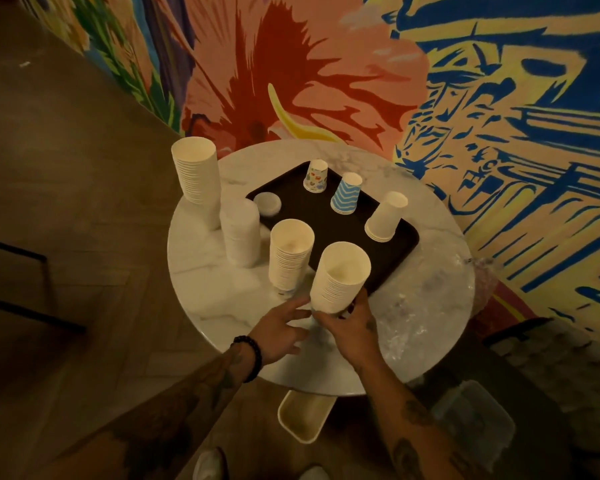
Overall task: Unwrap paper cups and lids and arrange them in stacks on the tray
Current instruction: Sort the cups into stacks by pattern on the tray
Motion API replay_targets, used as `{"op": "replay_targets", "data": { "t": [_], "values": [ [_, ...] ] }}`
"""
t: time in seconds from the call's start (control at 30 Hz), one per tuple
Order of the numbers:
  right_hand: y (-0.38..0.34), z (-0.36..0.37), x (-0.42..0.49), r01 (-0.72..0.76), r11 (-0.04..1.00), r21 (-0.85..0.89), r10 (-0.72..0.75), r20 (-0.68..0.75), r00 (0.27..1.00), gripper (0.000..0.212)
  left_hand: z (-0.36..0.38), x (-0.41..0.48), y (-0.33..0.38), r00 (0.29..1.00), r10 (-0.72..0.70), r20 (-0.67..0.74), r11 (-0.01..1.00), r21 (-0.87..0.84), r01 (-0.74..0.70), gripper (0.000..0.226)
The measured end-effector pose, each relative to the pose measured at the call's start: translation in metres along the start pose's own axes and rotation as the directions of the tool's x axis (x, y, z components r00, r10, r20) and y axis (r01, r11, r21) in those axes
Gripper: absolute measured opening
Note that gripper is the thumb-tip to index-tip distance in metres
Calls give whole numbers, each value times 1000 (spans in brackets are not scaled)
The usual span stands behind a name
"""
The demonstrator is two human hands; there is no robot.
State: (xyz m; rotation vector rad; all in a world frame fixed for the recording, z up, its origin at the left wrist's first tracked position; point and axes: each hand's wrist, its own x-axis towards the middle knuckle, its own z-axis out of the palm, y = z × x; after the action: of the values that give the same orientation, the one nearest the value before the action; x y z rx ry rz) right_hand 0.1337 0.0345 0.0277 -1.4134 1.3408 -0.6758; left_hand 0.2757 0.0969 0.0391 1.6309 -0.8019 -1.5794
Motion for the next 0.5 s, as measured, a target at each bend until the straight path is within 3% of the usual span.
{"op": "replay_targets", "data": {
  "t": [0.17, 0.27, 0.5],
  "values": [
    [-3, 2, -9, -57, 998, -38, 54, -70, 996, 86, -7, 0, -5, 997, 79, -1, 986, 145, -78, 62],
    [-7, -1, -17, -56, 998, -6, 55, -107, 993, 87, -9, -4, -3, 979, 204, 6, 932, 305, -196, 63],
    [-36, -26, -27, 6, 1000, 29, 1, -212, 977, 84, -6, -24, 35, 890, 431, 149, 795, 404, -453, 60]
  ]
}}
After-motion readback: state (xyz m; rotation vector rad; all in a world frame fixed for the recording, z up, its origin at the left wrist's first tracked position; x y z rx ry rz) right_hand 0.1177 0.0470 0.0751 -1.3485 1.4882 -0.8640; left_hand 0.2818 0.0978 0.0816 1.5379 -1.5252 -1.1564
